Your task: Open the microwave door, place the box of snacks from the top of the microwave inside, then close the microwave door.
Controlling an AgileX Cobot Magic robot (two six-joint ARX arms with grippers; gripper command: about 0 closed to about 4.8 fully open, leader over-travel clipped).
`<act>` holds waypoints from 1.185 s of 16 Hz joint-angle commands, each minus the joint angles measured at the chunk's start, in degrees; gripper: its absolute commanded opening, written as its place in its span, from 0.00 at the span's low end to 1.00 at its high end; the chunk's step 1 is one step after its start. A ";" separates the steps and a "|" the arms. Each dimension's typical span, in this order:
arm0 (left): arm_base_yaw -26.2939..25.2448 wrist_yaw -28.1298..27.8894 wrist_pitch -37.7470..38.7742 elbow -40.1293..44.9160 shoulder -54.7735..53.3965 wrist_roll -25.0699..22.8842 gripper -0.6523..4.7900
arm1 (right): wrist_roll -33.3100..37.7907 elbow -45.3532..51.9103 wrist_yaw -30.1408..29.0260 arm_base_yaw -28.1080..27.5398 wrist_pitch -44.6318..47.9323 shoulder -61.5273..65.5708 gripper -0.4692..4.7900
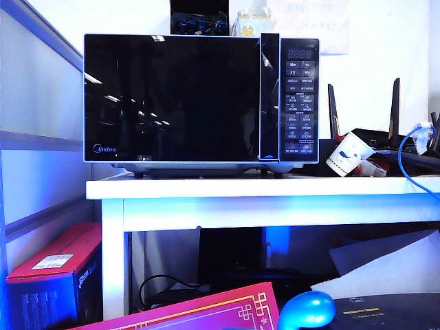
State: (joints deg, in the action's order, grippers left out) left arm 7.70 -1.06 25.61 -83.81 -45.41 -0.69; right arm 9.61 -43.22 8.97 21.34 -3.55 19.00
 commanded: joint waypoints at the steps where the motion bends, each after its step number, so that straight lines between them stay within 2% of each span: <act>1: 0.02 9.03 13.53 -20.50 -12.68 -3.72 0.11 | -1.29 -4.76 -1.57 0.00 -0.04 6.95 0.08; 3: 0.02 16.65 19.39 -32.35 -20.24 -3.37 0.11 | -1.31 -7.04 -4.94 0.02 -0.92 11.02 0.08; 5: 0.02 30.53 28.59 -45.68 -28.74 -3.39 0.11 | -1.29 -9.29 -6.64 0.09 -1.51 16.31 0.08; 6: 0.02 33.73 30.36 -48.35 -30.53 -3.28 0.11 | -1.29 -10.38 -6.71 0.09 -1.49 18.36 0.08; 9: 0.04 32.33 32.59 -50.45 -31.69 -1.68 0.11 | -1.22 -13.03 -14.38 0.09 -0.50 24.24 0.08; 12: 0.04 27.08 32.00 -50.45 -31.69 -1.09 0.11 | -1.20 -16.31 -14.67 0.15 0.79 31.52 0.08; 16: 0.04 27.19 32.13 -50.45 -31.71 -0.85 0.11 | -1.25 -16.48 -14.23 0.04 12.96 38.99 0.08; 19: 0.04 26.51 32.83 -50.31 -31.80 -1.01 0.11 | -1.27 -16.48 -10.99 0.13 20.85 44.48 0.08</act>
State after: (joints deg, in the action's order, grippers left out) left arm 7.73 26.06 58.26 -134.02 -77.36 -1.67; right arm 8.34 -59.42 -3.86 21.37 13.13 62.76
